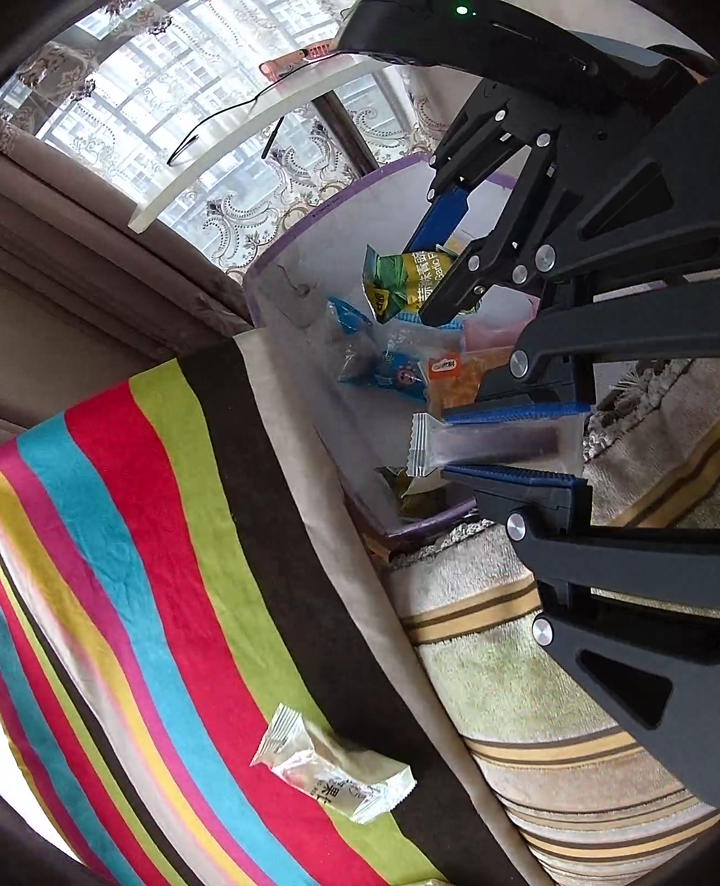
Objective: Organize snacks
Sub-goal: 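Carry the dark bar and garlic-pea bag into the white box and open both tools, then move both open tools back over the remaining snacks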
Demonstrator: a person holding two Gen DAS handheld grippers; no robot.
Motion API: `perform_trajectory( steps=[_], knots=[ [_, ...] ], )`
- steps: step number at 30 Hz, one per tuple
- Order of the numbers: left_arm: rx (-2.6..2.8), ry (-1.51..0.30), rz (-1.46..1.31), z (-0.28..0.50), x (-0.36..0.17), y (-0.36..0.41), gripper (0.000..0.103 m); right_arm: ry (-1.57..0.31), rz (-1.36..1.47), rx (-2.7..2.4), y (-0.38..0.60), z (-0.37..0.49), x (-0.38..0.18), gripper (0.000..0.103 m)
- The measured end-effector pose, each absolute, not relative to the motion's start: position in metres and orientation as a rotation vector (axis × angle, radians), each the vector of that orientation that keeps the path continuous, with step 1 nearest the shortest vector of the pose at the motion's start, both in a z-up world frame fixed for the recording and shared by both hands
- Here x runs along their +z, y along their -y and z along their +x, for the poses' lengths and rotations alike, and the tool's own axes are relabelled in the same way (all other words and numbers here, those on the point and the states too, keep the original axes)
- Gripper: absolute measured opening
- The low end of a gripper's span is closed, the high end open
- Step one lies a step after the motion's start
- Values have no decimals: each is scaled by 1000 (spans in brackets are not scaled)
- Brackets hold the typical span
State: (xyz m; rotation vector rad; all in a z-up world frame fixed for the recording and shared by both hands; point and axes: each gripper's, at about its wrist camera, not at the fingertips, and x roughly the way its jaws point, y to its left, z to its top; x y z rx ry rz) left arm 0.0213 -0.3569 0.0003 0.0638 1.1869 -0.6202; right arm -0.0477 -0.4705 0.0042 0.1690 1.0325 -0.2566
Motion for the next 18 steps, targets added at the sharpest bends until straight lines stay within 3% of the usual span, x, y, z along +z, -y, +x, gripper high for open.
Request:
perform_trajectory(
  steps=[4, 7, 9, 10, 18],
  knots=[
    [-625, -1226, 51, 27, -8, 363, 14, -1039, 187, -267, 473, -49, 1, 43],
    [-630, -1230, 28, 28, -9, 359, 27, -1047, 196, -275, 476, -49, -2, 49],
    [-627, -1222, 16, 29, -8, 356, 43, -1049, 193, -277, 476, -48, -3, 54],
    [-626, -1217, 10, 28, -7, 355, 46, -1049, 192, -276, 476, -47, -3, 57],
    [-591, -1181, -73, 31, 5, 333, 52, -1029, 174, -258, 466, -48, 10, 69]
  ],
)
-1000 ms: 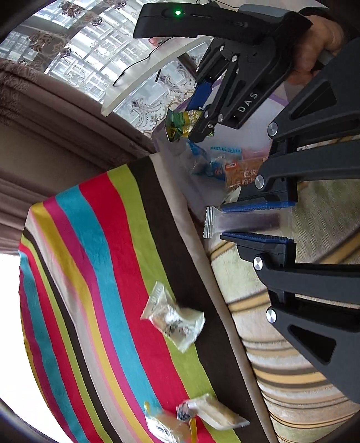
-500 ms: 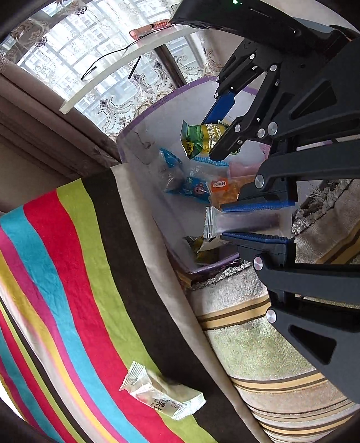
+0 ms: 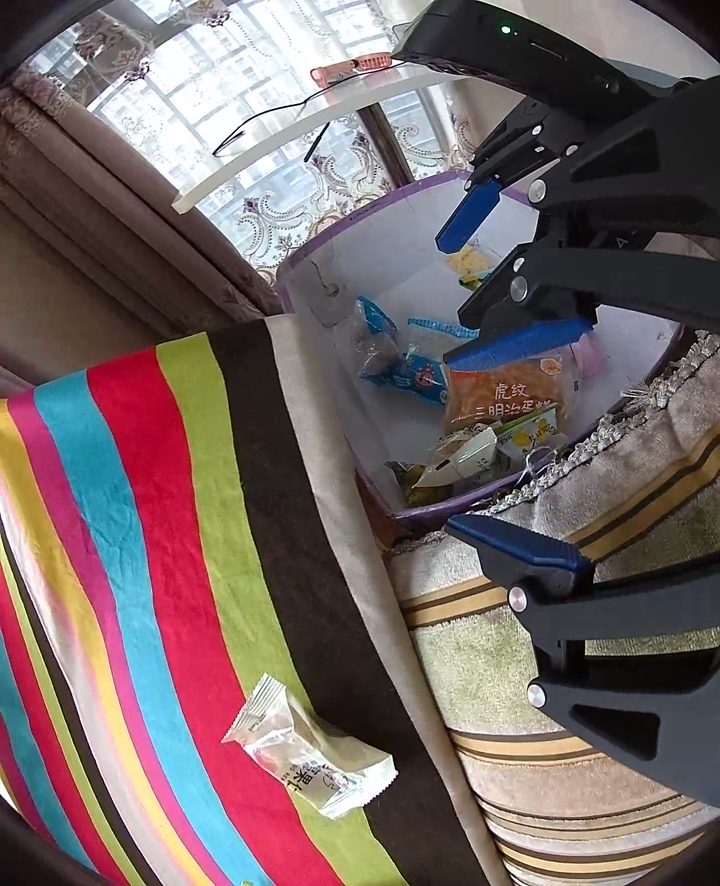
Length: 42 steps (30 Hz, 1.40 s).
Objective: Organize snacks
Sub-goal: 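Move both open tools back over the remaining snacks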
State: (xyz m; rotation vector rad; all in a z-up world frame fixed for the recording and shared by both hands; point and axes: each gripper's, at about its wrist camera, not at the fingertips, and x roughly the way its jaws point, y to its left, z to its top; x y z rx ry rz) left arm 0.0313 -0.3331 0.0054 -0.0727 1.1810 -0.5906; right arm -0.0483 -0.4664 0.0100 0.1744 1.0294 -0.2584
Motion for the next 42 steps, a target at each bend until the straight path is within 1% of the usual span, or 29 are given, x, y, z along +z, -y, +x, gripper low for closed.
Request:
perform_trajectory(
  steps=[7, 12, 19, 24, 28, 32, 35, 42],
  knots=[
    [-511, -1101, -90, 37, 23, 304, 52, -1002, 162, -212, 447, -45, 27, 71],
    [-434, -1045, -115, 43, 33, 265, 52, -983, 142, -148, 423, -36, 40, 71],
    [-238, -954, -184, 50, 48, 175, 52, -953, 87, -25, 368, -15, 58, 71],
    [-104, -936, -317, 47, 45, 99, 52, -946, 38, 46, 331, 0, 65, 71],
    [-17, -926, -372, 42, 43, 55, 52, -936, 23, 80, 309, 13, 70, 71],
    [29, -922, -382, 41, 43, 29, 53, -931, 0, 113, 285, 27, 72, 71],
    [58, -914, -380, 40, 44, 15, 57, -930, -16, 144, 266, 39, 71, 71],
    [79, -905, -394, 42, 45, -1, 59, -916, -86, 265, 209, 69, 64, 71]
  ],
)
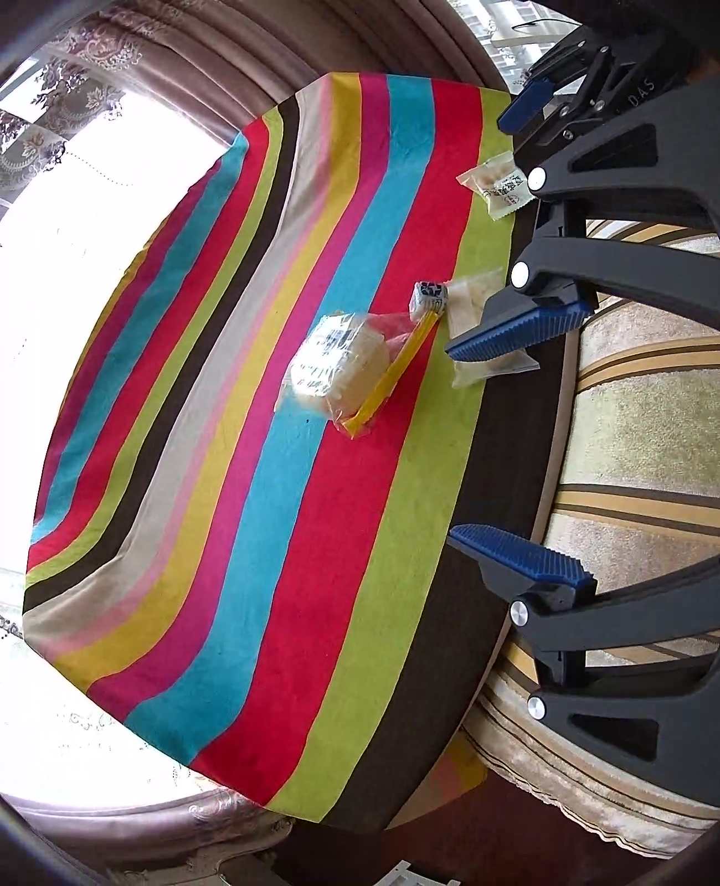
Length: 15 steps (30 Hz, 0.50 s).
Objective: Organize snacks
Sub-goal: 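Move both open tools back over the remaining snacks, then grasp the bagged round bun with the left tool while the right tool grasps the white candy roll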
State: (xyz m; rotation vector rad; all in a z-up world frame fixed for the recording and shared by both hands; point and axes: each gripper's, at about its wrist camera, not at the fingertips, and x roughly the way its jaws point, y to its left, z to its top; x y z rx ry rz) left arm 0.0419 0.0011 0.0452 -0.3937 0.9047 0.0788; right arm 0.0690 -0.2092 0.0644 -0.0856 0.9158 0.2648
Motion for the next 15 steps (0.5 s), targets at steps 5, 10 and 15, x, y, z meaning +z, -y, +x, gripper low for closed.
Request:
perform_trajectory(
  steps=[5, 10, 15],
  knots=[
    [92, -900, -405, 44, 45, -11, 59, -938, -137, 341, 172, 91, 54, 68],
    [104, -899, -422, 46, 42, -18, 59, -960, -183, 374, 144, 111, 44, 60],
    [106, -896, -420, 47, 42, -20, 59, -1003, -205, 378, 131, 127, 30, 51]
  ],
)
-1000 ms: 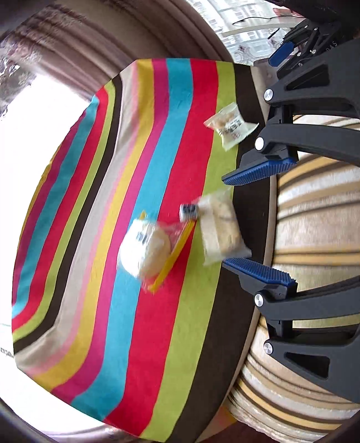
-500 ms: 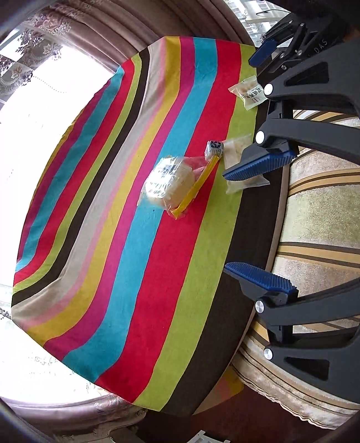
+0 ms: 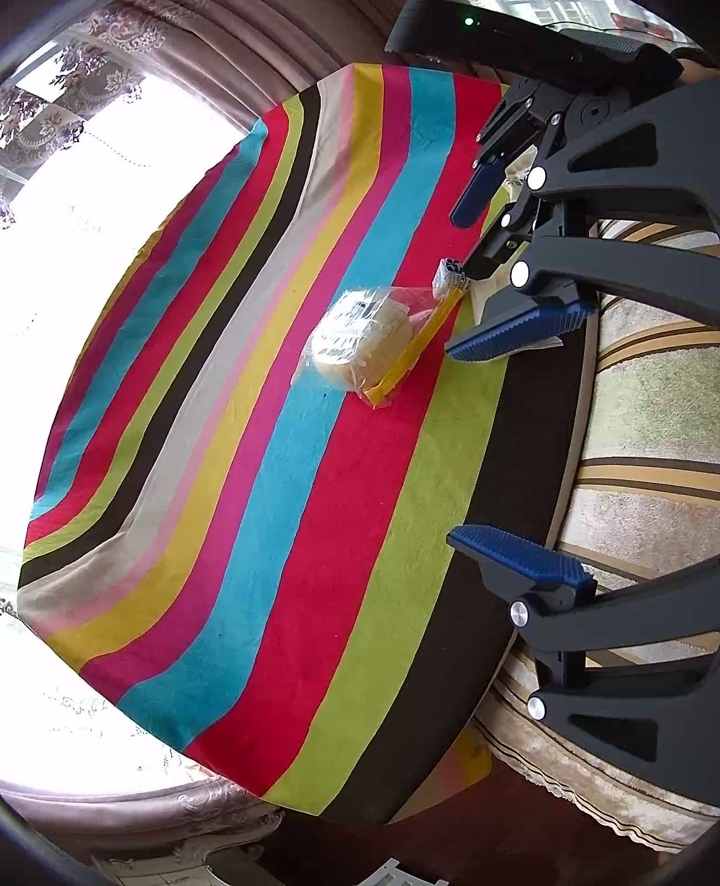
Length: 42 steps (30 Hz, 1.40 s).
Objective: Organize snacks
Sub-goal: 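Grasp the bagged round bun with the left tool while the right tool grasps the white candy roll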
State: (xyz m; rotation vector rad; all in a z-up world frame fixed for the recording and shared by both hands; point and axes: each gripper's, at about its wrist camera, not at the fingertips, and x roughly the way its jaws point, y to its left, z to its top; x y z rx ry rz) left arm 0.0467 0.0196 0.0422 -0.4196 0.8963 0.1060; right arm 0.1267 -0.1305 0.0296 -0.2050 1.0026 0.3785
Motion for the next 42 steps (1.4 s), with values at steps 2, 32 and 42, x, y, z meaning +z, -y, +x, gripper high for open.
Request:
perform_trajectory(
  steps=[2, 32, 42],
  knots=[
    [108, -896, -421, 48, 42, -21, 59, -1013, -203, 378, 128, 132, 26, 50],
    [15, -923, -451, 126, 32, 5, 78, -1080, -31, 401, 159, 169, 4, 23],
    [101, -1054, -341, 177, 10, 39, 88, -1077, -39, 402, 163, 170, 4, 23]
  ],
)
